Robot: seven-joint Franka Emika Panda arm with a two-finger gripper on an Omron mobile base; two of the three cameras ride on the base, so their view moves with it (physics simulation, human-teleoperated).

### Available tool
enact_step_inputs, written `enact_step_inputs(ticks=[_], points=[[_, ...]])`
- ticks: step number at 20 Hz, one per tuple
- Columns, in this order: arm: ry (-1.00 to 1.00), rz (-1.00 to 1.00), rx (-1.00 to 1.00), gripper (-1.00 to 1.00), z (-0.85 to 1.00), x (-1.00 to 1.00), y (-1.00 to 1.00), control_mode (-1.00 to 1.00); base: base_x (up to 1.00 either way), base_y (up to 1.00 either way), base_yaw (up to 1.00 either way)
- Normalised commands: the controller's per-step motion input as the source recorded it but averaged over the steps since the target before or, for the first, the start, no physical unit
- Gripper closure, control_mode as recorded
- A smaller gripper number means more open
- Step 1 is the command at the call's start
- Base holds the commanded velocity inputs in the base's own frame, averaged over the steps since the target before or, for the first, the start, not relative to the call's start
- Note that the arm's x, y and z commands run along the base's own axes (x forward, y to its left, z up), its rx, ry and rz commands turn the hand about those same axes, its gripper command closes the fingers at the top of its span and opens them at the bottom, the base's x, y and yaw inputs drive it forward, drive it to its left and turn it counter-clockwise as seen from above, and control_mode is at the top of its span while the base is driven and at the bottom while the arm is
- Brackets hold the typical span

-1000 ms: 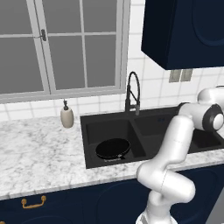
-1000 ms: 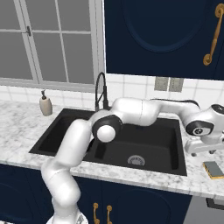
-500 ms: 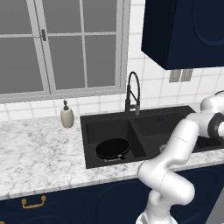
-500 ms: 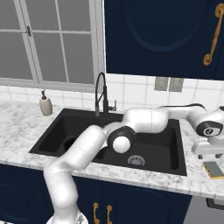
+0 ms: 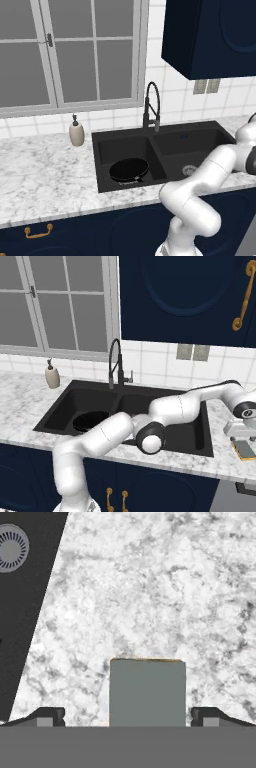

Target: Pick the pan and sponge and place them into the sink. Then turn on the water.

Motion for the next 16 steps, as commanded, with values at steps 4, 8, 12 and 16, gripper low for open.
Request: enact_step_inputs(ticks=[4,8,12,16], points=[[0.0,0.0,0.06,-1.0,-0.21,0.26,-0.29,-1.0,0.0,0.0,0.0],[0.0,0.0,0.07,-1.0,-0.14,0.0,-0.26,-1.0,0.0,0.0,0.0],[0.0,0.0,0.06,-1.0,-0.11,0.0,-0.2,-1.0,0.0,0.0,0.0],[0.02,0.0,0.04,-1.0,-0.19,0.0,-0.18,-1.0,0.0,0.0,0.0]])
